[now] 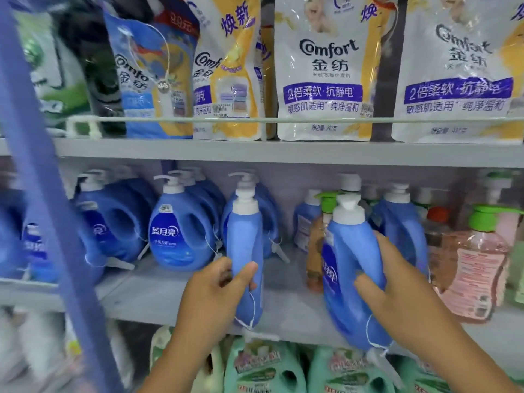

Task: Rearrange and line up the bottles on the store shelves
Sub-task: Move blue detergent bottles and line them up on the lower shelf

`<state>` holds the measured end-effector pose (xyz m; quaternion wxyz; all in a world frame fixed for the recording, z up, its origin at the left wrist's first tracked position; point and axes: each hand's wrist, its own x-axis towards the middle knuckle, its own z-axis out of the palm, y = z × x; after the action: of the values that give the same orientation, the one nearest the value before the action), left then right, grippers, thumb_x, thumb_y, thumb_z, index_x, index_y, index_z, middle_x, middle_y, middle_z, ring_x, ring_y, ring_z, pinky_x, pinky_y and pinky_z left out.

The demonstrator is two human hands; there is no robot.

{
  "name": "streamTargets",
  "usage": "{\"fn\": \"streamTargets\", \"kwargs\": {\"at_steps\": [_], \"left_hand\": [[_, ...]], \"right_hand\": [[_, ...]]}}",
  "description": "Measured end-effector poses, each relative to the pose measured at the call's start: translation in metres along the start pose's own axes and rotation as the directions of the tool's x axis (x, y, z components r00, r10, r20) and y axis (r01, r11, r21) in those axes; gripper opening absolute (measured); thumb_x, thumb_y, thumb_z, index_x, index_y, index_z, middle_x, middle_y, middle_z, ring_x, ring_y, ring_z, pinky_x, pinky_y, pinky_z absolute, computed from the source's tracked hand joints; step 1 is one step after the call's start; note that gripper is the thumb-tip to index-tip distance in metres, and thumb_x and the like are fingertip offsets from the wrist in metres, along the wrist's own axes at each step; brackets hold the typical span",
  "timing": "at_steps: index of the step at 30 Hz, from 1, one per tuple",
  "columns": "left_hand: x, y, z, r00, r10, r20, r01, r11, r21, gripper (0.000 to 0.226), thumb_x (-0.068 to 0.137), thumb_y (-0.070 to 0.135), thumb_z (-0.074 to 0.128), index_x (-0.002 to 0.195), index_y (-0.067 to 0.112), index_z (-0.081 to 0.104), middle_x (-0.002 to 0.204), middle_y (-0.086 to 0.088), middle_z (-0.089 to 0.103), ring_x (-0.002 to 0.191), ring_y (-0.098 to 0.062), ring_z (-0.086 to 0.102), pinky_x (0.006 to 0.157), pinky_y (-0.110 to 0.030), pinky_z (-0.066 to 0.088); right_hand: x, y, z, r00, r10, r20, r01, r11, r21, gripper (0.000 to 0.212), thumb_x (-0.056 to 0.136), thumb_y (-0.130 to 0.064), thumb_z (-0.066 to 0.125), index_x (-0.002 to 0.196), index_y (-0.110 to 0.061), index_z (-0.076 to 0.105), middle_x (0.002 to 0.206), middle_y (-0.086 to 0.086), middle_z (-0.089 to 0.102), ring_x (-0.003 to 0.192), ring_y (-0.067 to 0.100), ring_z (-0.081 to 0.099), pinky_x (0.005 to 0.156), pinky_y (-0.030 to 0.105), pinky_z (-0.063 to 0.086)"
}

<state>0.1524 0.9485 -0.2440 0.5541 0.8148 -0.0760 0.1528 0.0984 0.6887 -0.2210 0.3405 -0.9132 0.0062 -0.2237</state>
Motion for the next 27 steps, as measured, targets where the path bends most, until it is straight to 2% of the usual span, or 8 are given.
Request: {"fn": "streamTargets", "kwargs": {"at_steps": [5, 8, 12, 15, 18, 21, 24, 27], "left_hand": [[-0.014, -0.007, -0.02, 0.978, 0.003, -0.206, 0.027, 0.99, 0.142, 0.061, 0.077, 0.074, 0.057, 0.073, 0.014, 0.066, 0.069, -0.001, 0.071, 0.066, -0.023, 0.064, 0.067, -0.046, 0.053], [-0.016, -0.012, -0.036, 0.966, -0.001, -0.258, 0.058, 0.976, 0.211, 0.066, 0.072, 0.078, 0.054, 0.071, 0.013, 0.063, 0.066, 0.002, 0.07, 0.064, -0.019, 0.064, 0.067, -0.044, 0.054], [-0.006, -0.018, -0.061, 0.971, -0.036, -0.237, 0.078, 0.982, 0.172, 0.044, 0.083, 0.058, 0.068, 0.073, 0.015, 0.067, 0.063, 0.012, 0.071, 0.063, -0.012, 0.063, 0.071, -0.037, 0.052], [0.003, -0.03, -0.084, 0.982, -0.036, -0.185, 0.061, 0.99, 0.13, 0.029, 0.09, 0.04, 0.07, 0.076, 0.015, 0.068, 0.064, 0.014, 0.073, 0.063, -0.008, 0.066, 0.075, -0.039, 0.054], [0.014, -0.044, -0.111, 0.981, -0.035, -0.192, 0.052, 0.995, 0.084, 0.029, 0.094, 0.034, 0.066, 0.074, 0.013, 0.066, 0.064, 0.01, 0.071, 0.068, -0.006, 0.063, 0.068, -0.031, 0.047], [0.026, -0.052, -0.126, 0.981, -0.054, -0.186, 0.059, 0.998, 0.023, 0.033, 0.097, 0.035, 0.061, 0.075, 0.01, 0.063, 0.065, 0.009, 0.068, 0.064, -0.005, 0.059, 0.065, -0.031, 0.042], [0.036, -0.056, -0.131, 0.982, -0.074, -0.176, 0.072, 0.997, -0.016, 0.036, 0.098, 0.035, 0.061, 0.076, 0.006, 0.061, 0.065, 0.008, 0.067, 0.059, -0.004, 0.056, 0.065, -0.033, 0.042], [0.04, -0.055, -0.13, 0.99, -0.101, -0.096, 0.096, 0.994, -0.054, 0.036, 0.093, 0.04, 0.067, 0.071, 0.012, 0.069, 0.066, 0.008, 0.072, 0.057, -0.002, 0.058, 0.068, -0.033, 0.045]], "right_hand": [[0.018, -0.015, 0.029, 0.989, -0.151, -0.009, 0.149, 0.959, 0.24, 0.031, 0.094, -0.037, 0.064, 0.12, -0.048, 0.051, 0.099, -0.035, 0.065, 0.086, -0.015, 0.06, 0.071, 0.007, 0.042], [0.035, -0.024, 0.053, 0.992, -0.106, 0.073, 0.07, 0.92, 0.386, 0.021, 0.095, -0.033, 0.065, 0.112, -0.043, 0.058, 0.082, -0.029, 0.068, 0.067, -0.007, 0.063, 0.061, 0.011, 0.045], [0.06, -0.035, 0.095, 0.998, -0.039, 0.05, 0.015, 0.911, 0.413, 0.011, 0.094, -0.034, 0.068, 0.103, -0.029, 0.066, 0.094, -0.013, 0.073, 0.081, -0.005, 0.066, 0.064, 0.011, 0.046], [0.077, -0.042, 0.121, 1.0, 0.024, 0.001, -0.023, 0.937, 0.349, 0.022, 0.091, -0.044, 0.068, 0.1, -0.024, 0.066, 0.093, -0.013, 0.072, 0.084, -0.003, 0.066, 0.068, 0.014, 0.046], [0.083, -0.052, 0.136, 0.993, 0.056, -0.1, -0.024, 0.955, 0.297, 0.03, 0.085, -0.051, 0.072, 0.107, -0.039, 0.057, 0.094, -0.024, 0.068, 0.088, -0.005, 0.064, 0.074, 0.018, 0.05], [0.084, -0.064, 0.15, 1.0, -0.014, -0.026, 0.021, 0.947, 0.321, 0.068, 0.078, -0.044, 0.083, 0.132, -0.046, 0.042, 0.118, -0.037, 0.057, 0.103, -0.01, 0.061, 0.086, 0.017, 0.054], [0.085, -0.071, 0.164, 0.999, -0.027, 0.023, 0.021, 0.977, 0.212, 0.1, 0.073, -0.045, 0.088, 0.151, -0.038, 0.025, 0.144, -0.018, 0.044, 0.126, 0.007, 0.054, 0.099, 0.032, 0.053], [0.084, -0.07, 0.159, 0.996, -0.004, -0.084, 0.01, 0.998, 0.067, 0.089, 0.079, -0.042, 0.084, 0.151, -0.027, 0.034, 0.141, -0.004, 0.043, 0.129, 0.016, 0.048, 0.101, 0.028, 0.045]]}}
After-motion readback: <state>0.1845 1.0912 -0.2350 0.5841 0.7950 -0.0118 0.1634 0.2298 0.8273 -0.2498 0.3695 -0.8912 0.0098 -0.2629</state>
